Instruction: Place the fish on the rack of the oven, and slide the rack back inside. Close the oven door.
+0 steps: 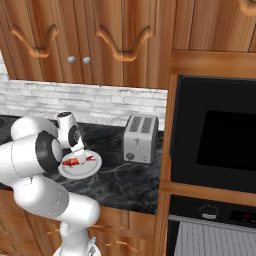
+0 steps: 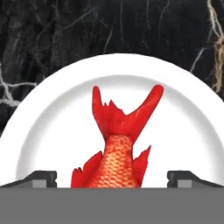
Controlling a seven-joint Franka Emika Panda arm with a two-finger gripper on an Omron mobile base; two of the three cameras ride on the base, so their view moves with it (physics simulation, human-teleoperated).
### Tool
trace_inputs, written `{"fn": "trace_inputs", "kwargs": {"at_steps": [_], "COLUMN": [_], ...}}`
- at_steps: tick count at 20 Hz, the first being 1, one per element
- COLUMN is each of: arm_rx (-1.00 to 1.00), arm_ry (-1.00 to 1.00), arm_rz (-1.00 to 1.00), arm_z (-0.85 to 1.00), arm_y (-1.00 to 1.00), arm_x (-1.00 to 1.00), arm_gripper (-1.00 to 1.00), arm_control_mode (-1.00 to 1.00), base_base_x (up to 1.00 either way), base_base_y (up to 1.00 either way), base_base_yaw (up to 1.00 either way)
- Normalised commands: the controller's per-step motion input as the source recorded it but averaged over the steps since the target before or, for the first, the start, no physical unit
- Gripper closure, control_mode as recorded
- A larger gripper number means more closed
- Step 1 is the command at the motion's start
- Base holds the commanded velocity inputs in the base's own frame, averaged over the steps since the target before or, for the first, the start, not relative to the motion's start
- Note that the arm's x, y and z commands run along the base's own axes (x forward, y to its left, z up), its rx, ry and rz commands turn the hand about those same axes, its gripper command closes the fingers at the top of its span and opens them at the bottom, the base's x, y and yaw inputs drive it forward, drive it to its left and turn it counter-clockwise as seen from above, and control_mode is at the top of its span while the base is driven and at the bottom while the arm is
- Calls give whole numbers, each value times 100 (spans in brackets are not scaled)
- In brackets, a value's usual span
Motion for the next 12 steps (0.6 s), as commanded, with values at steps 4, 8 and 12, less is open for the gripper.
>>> {"fn": "trace_inputs", "kwargs": {"at_steps": [4, 8, 12], "arm_rx": [0, 0, 0], "arm_ry": [0, 0, -6], "arm_rz": [-15, -15, -12], "arm_z": [-43, -42, -35], "arm_y": [0, 0, 1], "arm_x": [0, 0, 3], "arm_gripper": [-100, -100, 100], "arm_control_mode": [-100, -100, -100], "base_base_x": [0, 0, 0], "base_base_y": [0, 0, 0], "base_base_yaw": [0, 0, 0]}}
